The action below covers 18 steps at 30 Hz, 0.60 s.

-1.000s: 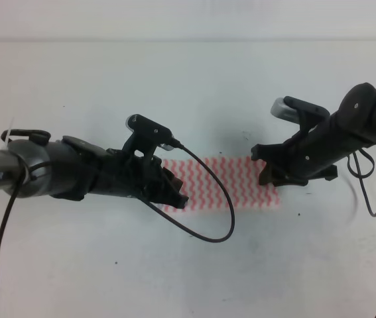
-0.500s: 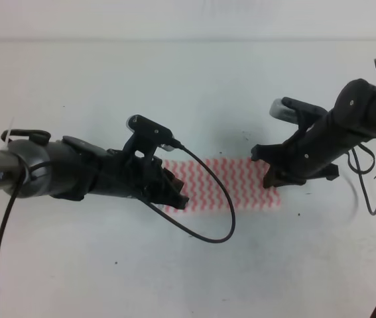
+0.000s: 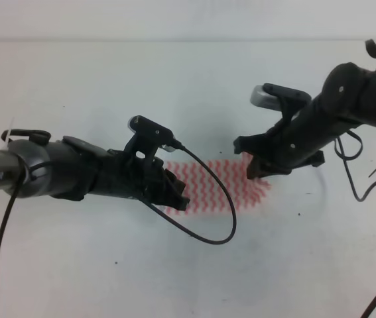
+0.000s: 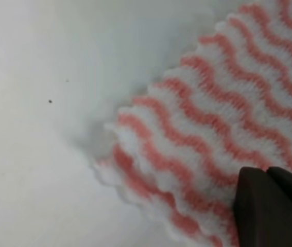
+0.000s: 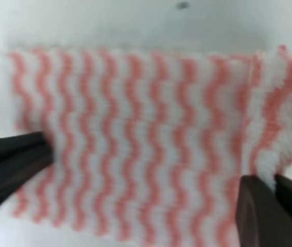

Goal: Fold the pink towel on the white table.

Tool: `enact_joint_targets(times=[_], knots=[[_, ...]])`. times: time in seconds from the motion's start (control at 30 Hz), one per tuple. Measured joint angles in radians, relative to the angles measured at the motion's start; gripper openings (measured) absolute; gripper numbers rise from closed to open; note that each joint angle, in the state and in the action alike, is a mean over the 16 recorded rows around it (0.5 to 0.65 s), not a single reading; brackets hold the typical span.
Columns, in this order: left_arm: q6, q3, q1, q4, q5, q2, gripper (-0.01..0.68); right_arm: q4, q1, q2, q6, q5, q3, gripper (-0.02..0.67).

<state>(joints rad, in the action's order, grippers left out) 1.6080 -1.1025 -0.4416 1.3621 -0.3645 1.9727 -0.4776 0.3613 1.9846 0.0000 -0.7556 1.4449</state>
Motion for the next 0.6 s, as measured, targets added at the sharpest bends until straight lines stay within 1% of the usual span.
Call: enact_joint_targets(times=[0.27, 0.6], knots=[[0.005, 0.0, 0.0, -0.001, -0.008, -0.002, -0.005, -0.012, 0.05, 0.0, 0.0, 0.024, 0.032, -0.016], [0.01, 0.002, 0.009, -0.014, -0.028, -0.07, -0.005, -0.023, 0.064, 0.017, -0.001, 0.038, 0.048, -0.016]])
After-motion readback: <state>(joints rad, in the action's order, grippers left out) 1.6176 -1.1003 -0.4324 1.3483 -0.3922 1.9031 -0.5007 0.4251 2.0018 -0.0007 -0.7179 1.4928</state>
